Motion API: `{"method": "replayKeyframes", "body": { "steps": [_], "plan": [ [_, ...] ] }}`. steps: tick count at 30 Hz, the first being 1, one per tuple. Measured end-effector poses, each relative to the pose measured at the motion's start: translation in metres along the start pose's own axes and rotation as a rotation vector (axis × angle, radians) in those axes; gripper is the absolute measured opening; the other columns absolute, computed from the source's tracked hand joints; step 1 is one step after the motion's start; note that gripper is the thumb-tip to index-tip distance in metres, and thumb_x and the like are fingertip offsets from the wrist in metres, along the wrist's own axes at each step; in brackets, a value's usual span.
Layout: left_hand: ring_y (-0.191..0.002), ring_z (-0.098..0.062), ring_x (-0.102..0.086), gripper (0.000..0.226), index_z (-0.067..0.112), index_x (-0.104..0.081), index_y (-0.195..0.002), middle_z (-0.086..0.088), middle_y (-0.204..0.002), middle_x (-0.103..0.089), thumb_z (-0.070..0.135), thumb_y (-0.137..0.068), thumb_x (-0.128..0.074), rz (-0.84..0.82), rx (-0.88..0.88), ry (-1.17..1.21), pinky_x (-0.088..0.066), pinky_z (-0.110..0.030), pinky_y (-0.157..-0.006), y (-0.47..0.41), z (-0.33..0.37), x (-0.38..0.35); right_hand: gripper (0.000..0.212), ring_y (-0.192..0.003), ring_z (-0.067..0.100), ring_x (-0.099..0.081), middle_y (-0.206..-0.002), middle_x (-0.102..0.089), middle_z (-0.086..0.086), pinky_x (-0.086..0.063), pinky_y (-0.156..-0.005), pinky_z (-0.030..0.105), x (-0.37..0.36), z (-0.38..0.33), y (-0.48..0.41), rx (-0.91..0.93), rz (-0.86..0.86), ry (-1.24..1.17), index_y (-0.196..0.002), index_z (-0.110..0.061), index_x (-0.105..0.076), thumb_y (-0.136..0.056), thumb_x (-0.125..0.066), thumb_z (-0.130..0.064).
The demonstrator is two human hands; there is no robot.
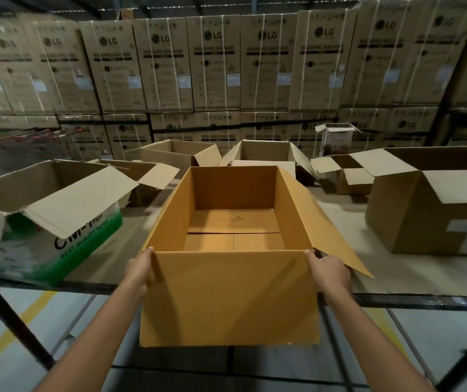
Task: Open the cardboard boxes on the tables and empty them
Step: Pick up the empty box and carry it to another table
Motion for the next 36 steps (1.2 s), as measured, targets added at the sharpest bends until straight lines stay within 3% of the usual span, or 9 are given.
{"method": "replayKeyframes", "body": {
  "steps": [4, 7, 10, 13, 18, 22, 28, 33, 36],
  "plan": [
    [-0.104, -0.035, -0.057, 0.046, 0.012, -0.054, -0.124, -0.016, -0.112, -0.06, 0.047, -0.096, -0.057, -0.038, 0.035, 0.038, -0.046, -0.055, -0.099, 0.013, 0.006, -0.004, 0.055, -0.074, 0.023, -0.055, -0.083, -0.06, 0.006, -0.051, -0.074, 0.039, 0.008, -0.002, 0.002, -0.097, -0.059, -0.182, -0.084, -0.01, -0.056, -0.096, -0.047, -0.063],
    [-0.106, -0.035, -0.057, 0.053, 0.011, -0.052, -0.128, -0.016, -0.116, -0.059, 0.051, -0.093, -0.059, -0.064, 0.038, 0.06, -0.044, -0.055, -0.101, 0.014, 0.012, -0.006, 0.072, -0.1, 0.032, -0.06, -0.109, -0.062, 0.011, -0.052, -0.093, 0.051, 0.003, -0.008, -0.003, -0.164, -0.168, -0.262, -0.121, -0.009, -0.055, -0.091, -0.045, -0.073],
    [-0.108, -0.035, -0.056, 0.069, 0.011, -0.046, -0.133, -0.015, -0.121, -0.057, 0.054, -0.085, -0.07, -0.067, 0.03, 0.05, -0.044, -0.056, -0.101, 0.002, 0.015, -0.008, 0.077, -0.128, 0.039, -0.05, -0.14, -0.052, 0.016, -0.041, -0.107, 0.057, -0.004, -0.015, -0.003, -0.3, -0.362, -0.47, -0.146, -0.013, -0.039, -0.093, -0.051, -0.067],
    [-0.101, -0.033, -0.058, 0.061, 0.009, -0.046, -0.132, -0.015, -0.115, -0.058, 0.041, -0.086, -0.071, -0.012, 0.075, 0.001, -0.048, -0.052, -0.094, -0.009, 0.013, -0.008, 0.047, -0.12, 0.038, -0.053, -0.128, -0.058, 0.018, -0.039, -0.104, 0.055, -0.009, -0.023, 0.0, -0.353, -0.477, -0.536, -0.134, -0.011, -0.046, -0.102, -0.047, -0.046],
    [-0.099, -0.033, -0.06, 0.035, 0.009, -0.05, -0.122, -0.016, -0.109, -0.06, 0.024, -0.093, -0.061, 0.026, 0.048, 0.059, -0.05, -0.048, -0.087, -0.016, 0.031, -0.012, 0.011, -0.086, 0.023, -0.053, -0.098, -0.056, 0.012, -0.043, -0.077, 0.035, -0.016, -0.028, -0.01, -0.26, -0.271, -0.548, -0.097, -0.011, -0.053, -0.099, -0.043, -0.016],
    [-0.102, -0.032, -0.06, 0.036, 0.01, -0.05, -0.123, -0.015, -0.113, -0.06, 0.022, -0.092, -0.062, -0.004, 0.048, 0.08, -0.051, -0.049, -0.091, -0.03, 0.044, -0.019, 0.006, -0.084, 0.022, -0.051, -0.095, -0.053, 0.012, -0.04, -0.072, 0.032, -0.018, -0.038, -0.023, -0.223, -0.193, -0.546, -0.094, -0.013, -0.051, -0.098, -0.047, -0.016],
    [-0.109, -0.034, -0.056, 0.036, 0.01, -0.044, -0.125, -0.016, -0.118, -0.056, 0.02, -0.094, -0.06, -0.056, 0.003, 0.073, -0.047, -0.053, -0.1, -0.04, 0.044, -0.044, 0.022, -0.109, 0.03, -0.056, -0.111, -0.059, 0.011, -0.042, -0.105, 0.048, -0.022, -0.04, -0.042, -0.215, -0.228, -0.589, -0.113, -0.011, -0.051, -0.101, -0.05, -0.029],
    [-0.103, -0.032, -0.057, 0.039, 0.012, -0.045, -0.126, -0.014, -0.114, -0.058, 0.037, -0.097, -0.054, -0.105, -0.114, -0.067, -0.047, -0.053, -0.097, -0.041, 0.035, -0.054, 0.022, -0.095, 0.026, -0.058, -0.102, -0.061, 0.009, -0.045, -0.089, 0.043, -0.025, -0.026, -0.041, -0.163, -0.152, -0.571, -0.102, -0.018, -0.052, -0.1, -0.052, -0.039],
    [-0.101, -0.031, -0.058, 0.042, 0.013, -0.045, -0.127, -0.012, -0.112, -0.057, 0.041, -0.097, -0.053, -0.14, -0.153, -0.133, -0.05, -0.05, -0.091, -0.042, 0.037, -0.048, 0.031, -0.09, 0.025, -0.059, -0.098, -0.061, 0.008, -0.049, -0.084, 0.042, -0.02, -0.027, -0.041, -0.098, -0.133, -0.394, -0.105, -0.013, -0.054, -0.1, -0.052, -0.044]
  ]
}}
Point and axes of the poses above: each hand's wrist, its own y-axis away from the middle knuckle, its own x-axis out of the back of the hand, z = x × y, the point moved 2 cm from there along -y, towards the middle knuckle
